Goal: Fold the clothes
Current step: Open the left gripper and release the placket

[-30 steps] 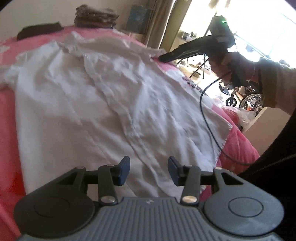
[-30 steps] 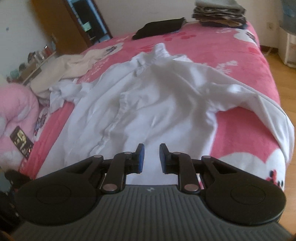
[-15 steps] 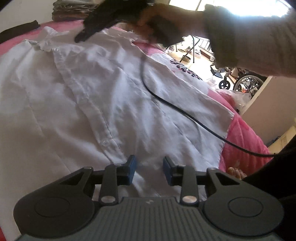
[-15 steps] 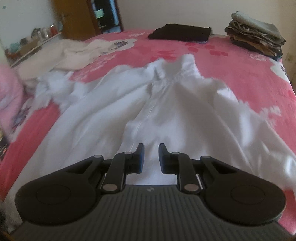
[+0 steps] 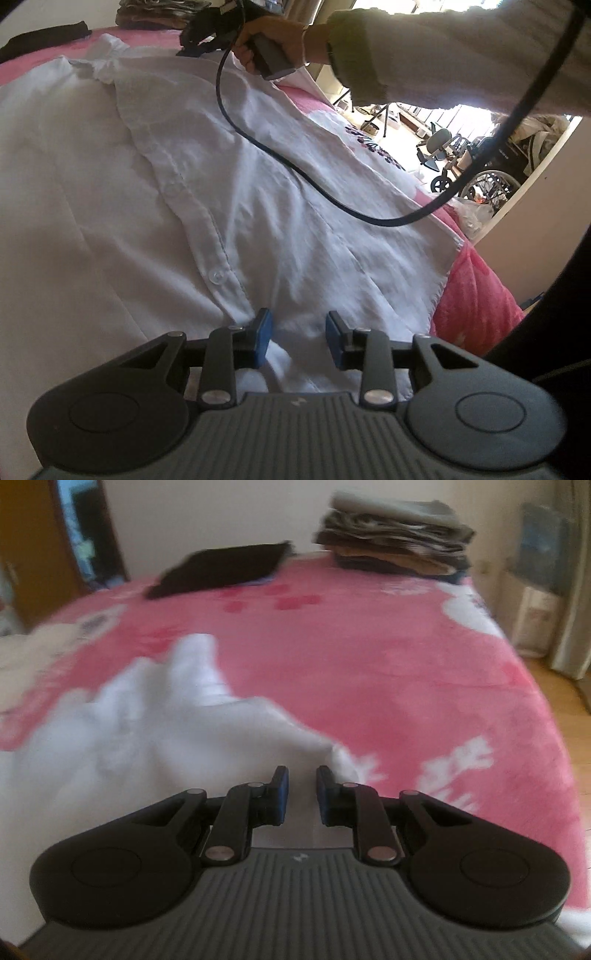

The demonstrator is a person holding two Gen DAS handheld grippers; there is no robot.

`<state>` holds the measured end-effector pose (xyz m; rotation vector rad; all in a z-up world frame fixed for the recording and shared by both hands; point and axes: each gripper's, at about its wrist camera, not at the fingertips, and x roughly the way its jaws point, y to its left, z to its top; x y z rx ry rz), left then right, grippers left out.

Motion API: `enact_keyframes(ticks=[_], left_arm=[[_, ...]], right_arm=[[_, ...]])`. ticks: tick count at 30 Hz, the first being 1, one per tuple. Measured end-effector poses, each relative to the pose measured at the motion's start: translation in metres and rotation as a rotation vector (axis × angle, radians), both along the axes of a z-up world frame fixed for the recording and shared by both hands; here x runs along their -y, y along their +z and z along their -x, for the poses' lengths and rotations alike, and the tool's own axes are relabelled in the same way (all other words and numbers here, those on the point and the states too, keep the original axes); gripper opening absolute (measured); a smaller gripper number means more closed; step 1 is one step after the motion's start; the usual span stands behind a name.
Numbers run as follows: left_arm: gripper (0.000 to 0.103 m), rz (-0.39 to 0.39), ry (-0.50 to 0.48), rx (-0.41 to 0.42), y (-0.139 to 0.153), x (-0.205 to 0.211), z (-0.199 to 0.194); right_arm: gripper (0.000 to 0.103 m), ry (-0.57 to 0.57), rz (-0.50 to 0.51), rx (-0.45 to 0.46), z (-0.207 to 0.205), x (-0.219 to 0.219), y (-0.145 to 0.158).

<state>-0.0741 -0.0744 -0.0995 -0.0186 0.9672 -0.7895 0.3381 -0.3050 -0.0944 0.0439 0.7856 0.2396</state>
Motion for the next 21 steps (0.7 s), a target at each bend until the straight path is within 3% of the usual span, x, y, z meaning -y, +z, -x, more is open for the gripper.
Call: enact_keyframes(ticks=[7, 14, 17, 21], left_arm=[[0.034, 0.009, -0.009, -0.009, -0.001, 0.001, -0.005], [0.034, 0.028, -0.004, -0.026, -0.002, -0.002, -0.007], [0.034, 0.023, -0.012, -0.02, -0.001, -0.003, -0.006], [0.034, 0.008, -0.023, 0.0, 0.001, -0.003, -0.002]], right_arm=[[0.01, -0.035, -0.02, 0.0, -0.02, 0.014, 0.005], [0.012, 0.024, -0.163, -0.008, 0.047, 0.047, 0.044], [0.013, 0.028, -0.173, -0.068, 0.066, 0.062, 0.034], [0.012, -0.056, -0.136, -0.148, 0.058, 0.078, -0.005]])
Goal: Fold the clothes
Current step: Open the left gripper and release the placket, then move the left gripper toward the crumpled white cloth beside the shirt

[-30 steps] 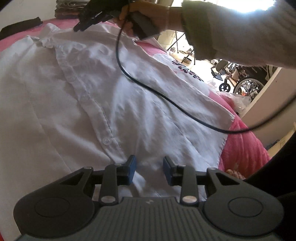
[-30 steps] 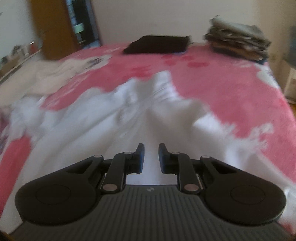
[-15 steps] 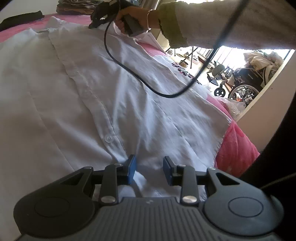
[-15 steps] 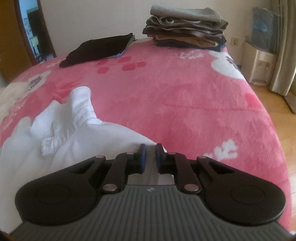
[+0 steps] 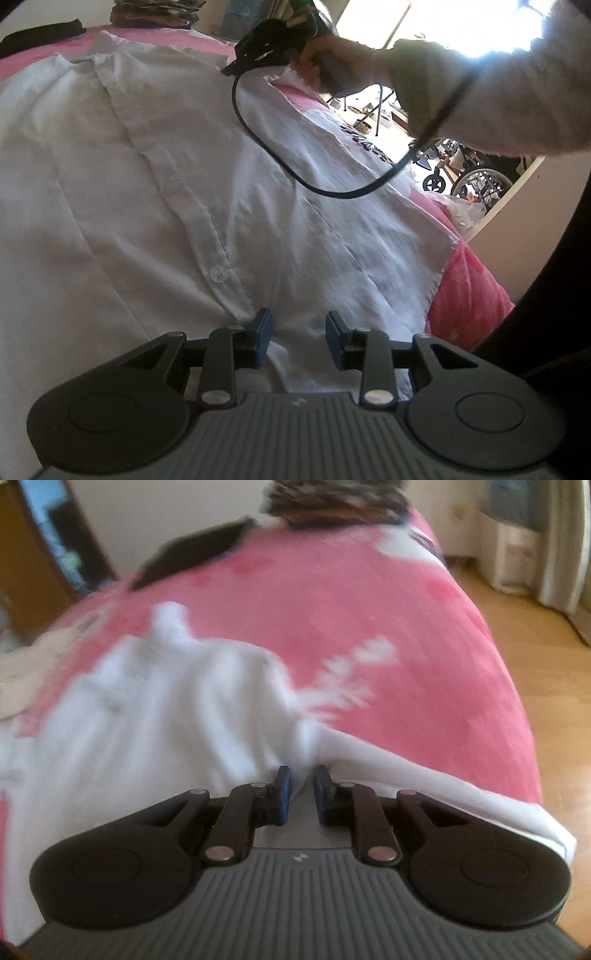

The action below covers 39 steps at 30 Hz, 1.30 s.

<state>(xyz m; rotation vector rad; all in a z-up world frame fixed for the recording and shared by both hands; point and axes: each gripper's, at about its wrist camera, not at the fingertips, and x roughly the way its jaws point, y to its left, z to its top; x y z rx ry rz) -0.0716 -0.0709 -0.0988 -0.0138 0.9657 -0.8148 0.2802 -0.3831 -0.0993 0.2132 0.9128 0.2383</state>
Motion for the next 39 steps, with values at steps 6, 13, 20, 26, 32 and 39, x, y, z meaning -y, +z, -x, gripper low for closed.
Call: enact_keyframes(ticks=[6, 13, 20, 26, 32, 39], left_arm=[[0.043, -0.001, 0.017, 0.005, 0.003, 0.001, 0.006], [0.054, 0.013, 0.052, 0.011, 0.013, -0.007, 0.014], [0.06, 0.064, 0.195, -0.027, 0.042, -0.052, 0.012], [0.062, 0.03, 0.537, 0.03, 0.075, -0.129, -0.016], [0.062, -0.24, 1.045, 0.145, 0.082, -0.209, -0.082], [0.072, -0.345, 1.283, 0.069, 0.047, -0.265, -0.159]], right_arm=[[0.015, -0.096, -0.122, 0.036, 0.022, 0.016, 0.029], [0.019, 0.027, -0.146, 0.075, 0.071, 0.0, 0.059], [0.02, 0.164, -0.145, 0.072, 0.099, -0.038, 0.074], [0.023, 0.294, -0.201, 0.077, 0.111, -0.083, 0.1], [0.024, 0.399, -0.307, 0.031, 0.134, -0.138, 0.094], [0.024, 0.451, -0.393, -0.099, 0.147, -0.174, 0.067]])
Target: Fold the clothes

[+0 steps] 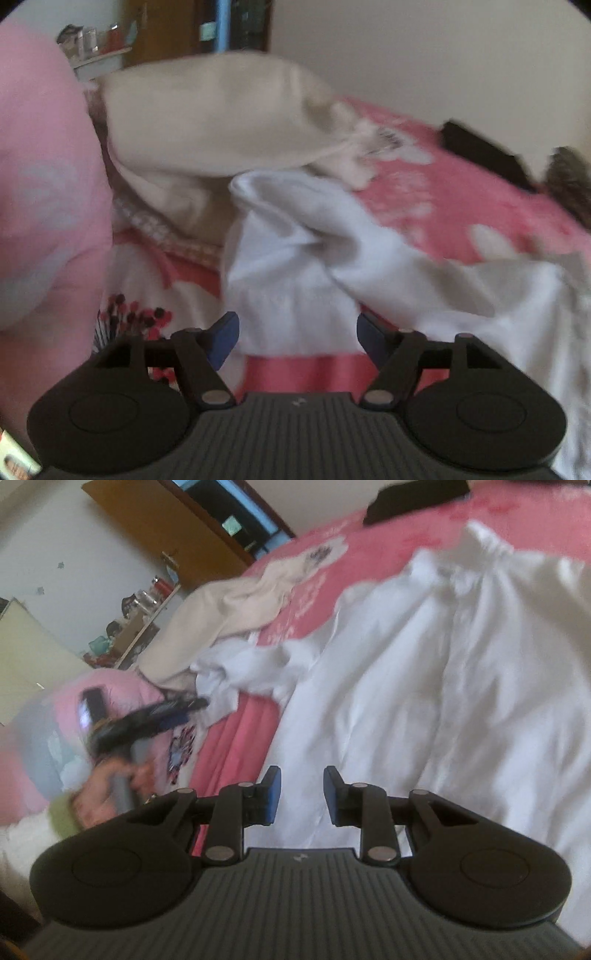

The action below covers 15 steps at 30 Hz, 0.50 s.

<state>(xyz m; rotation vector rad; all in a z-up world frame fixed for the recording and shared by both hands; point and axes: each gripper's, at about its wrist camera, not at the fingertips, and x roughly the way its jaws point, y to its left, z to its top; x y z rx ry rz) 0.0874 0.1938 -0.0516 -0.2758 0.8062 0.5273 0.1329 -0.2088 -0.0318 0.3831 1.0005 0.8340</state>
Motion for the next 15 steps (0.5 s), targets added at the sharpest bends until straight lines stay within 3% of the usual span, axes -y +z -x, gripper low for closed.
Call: enact_keyframes(ticks=[2, 3, 5, 6, 7, 11, 15], left_arm=[[0.069, -0.033, 0.035, -0.064, -0.013, -0.004, -0.012], [0.062, -0.042, 0.043, -0.091, -0.019, -0.006, -0.016], [0.041, -0.053, 0.034, -0.086, -0.021, -0.006, -0.016], [0.017, -0.059, 0.028, -0.077, -0.021, -0.005, -0.015], [0.004, -0.089, 0.023, -0.071, -0.018, -0.003, -0.014], [0.003, -0.211, 0.033, 0.01, 0.016, 0.004, -0.002], [0.003, -0.377, -0.018, 0.07, 0.073, 0.005, 0.006]], right_arm=[[0.024, 0.011, -0.005, -0.03, 0.002, -0.003, -0.004], [0.024, 0.015, -0.005, -0.038, 0.003, -0.004, -0.006], [0.024, 0.015, -0.008, -0.048, 0.006, -0.004, -0.007], [0.024, 0.013, -0.012, -0.052, 0.007, -0.003, -0.008], [0.025, 0.009, -0.014, -0.057, 0.007, -0.002, -0.008], [0.025, -0.01, -0.021, -0.069, 0.007, 0.003, -0.009], [0.025, -0.015, -0.024, -0.072, 0.007, 0.006, -0.01]])
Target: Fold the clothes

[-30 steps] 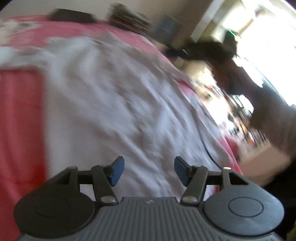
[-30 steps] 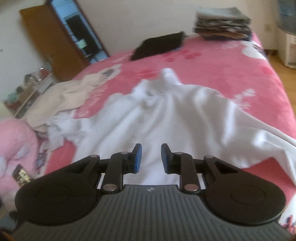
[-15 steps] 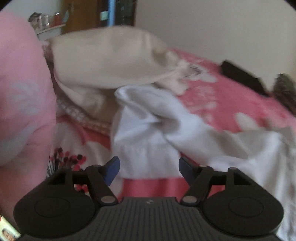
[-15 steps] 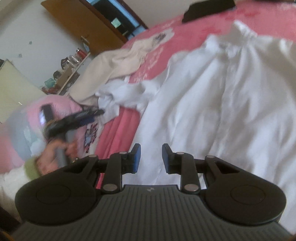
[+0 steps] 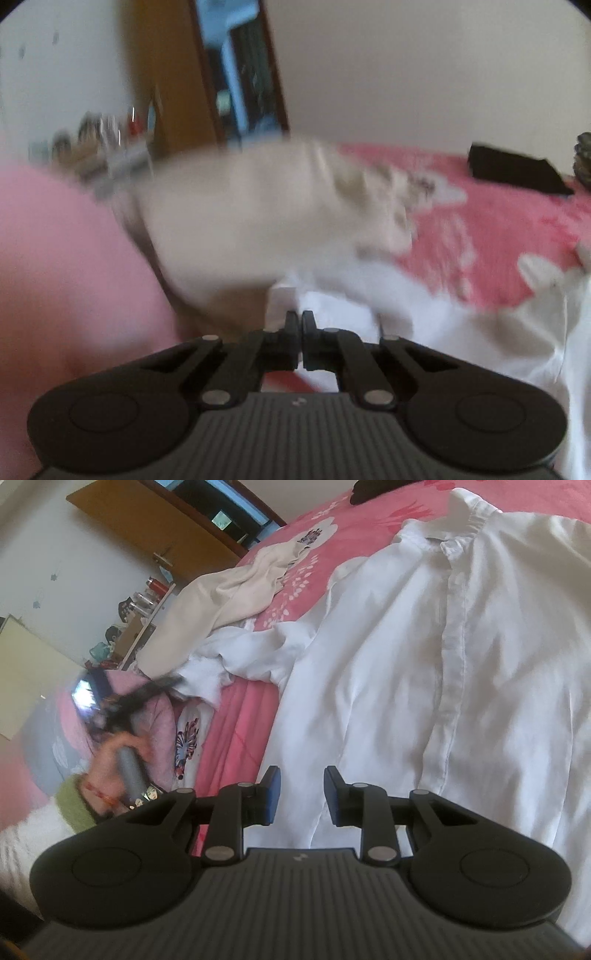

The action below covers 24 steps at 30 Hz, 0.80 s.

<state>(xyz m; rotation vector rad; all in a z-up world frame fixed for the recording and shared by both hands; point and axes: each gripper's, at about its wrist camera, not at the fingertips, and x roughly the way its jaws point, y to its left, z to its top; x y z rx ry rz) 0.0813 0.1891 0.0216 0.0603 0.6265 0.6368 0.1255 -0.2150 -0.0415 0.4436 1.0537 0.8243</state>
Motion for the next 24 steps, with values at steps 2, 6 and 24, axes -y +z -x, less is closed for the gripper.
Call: enact_keyframes(ticks=[2, 6, 24], left_arm=[[0.003, -0.084, -0.031, -0.008, 0.031, -0.005, -0.003], [0.003, -0.221, -0.091, -0.097, 0.087, -0.013, -0.02], [0.007, -0.508, -0.086, -0.642, 0.089, -0.07, -0.097]], right_arm=[[0.025, 0.001, 0.001, 0.001, 0.001, 0.001, 0.0], [0.026, -0.006, 0.001, -0.004, -0.001, 0.0, -0.001], [0.029, -0.02, -0.043, -0.013, -0.006, 0.0, -0.007]])
